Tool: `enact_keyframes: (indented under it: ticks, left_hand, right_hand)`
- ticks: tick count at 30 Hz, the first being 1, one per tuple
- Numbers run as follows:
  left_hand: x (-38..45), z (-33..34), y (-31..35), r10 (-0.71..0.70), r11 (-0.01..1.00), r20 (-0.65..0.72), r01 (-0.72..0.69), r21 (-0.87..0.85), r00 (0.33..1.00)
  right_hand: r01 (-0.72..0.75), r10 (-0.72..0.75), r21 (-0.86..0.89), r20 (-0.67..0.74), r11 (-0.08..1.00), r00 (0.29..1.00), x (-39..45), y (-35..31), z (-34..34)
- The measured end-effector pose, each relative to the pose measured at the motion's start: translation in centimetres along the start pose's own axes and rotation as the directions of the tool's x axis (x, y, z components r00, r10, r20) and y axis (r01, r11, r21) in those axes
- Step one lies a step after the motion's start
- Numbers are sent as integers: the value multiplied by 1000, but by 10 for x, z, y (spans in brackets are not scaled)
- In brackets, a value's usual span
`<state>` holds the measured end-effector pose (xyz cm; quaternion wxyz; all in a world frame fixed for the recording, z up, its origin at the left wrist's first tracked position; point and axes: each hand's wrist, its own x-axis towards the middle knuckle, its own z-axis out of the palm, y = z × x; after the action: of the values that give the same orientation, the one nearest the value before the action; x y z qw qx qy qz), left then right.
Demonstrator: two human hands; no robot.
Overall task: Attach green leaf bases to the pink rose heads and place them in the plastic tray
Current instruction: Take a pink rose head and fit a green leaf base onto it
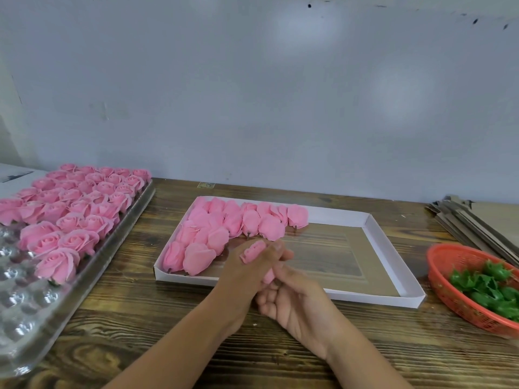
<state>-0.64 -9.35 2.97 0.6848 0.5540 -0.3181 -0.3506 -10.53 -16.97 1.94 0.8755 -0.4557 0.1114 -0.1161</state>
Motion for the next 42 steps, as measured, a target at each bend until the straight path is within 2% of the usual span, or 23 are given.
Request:
enact_keyframes:
  ticks: [4,11,17,24,31,37,42]
  left_hand:
    - [-1,-1,-2,-6,1000,31,7,-8,999]
    - [3,-1,-3,15,1000,-12,-15,22,1000]
    - [0,0,-3,7,1000,-1,-7,29,1000]
    - [2,0,-1,40,999,-18,-39,25,999]
    - [-2,0,-1,65,998,53,-65,1,996]
    - [4,-2,-2,61,997,-10,-61,39,998]
    - [2,-4,-1,102,993,54,-105,51,993]
  right_hand:
    - [-131,131,18,-17,991,991,0,-1,0]
    - [33,-37,-73,-45,997,998,2,3,1]
    - [-171,168,-57,-66,984,984,0,1,2]
    - [24,-27,-66,-48,998,998,3,4,0]
    - [-62,53,-125,-80,990,995,2,1,1]
    - [88,-96,-115,-69,989,993,2,2,1]
    - [72,-86,-153,-86,986,993,0,-1,-1]
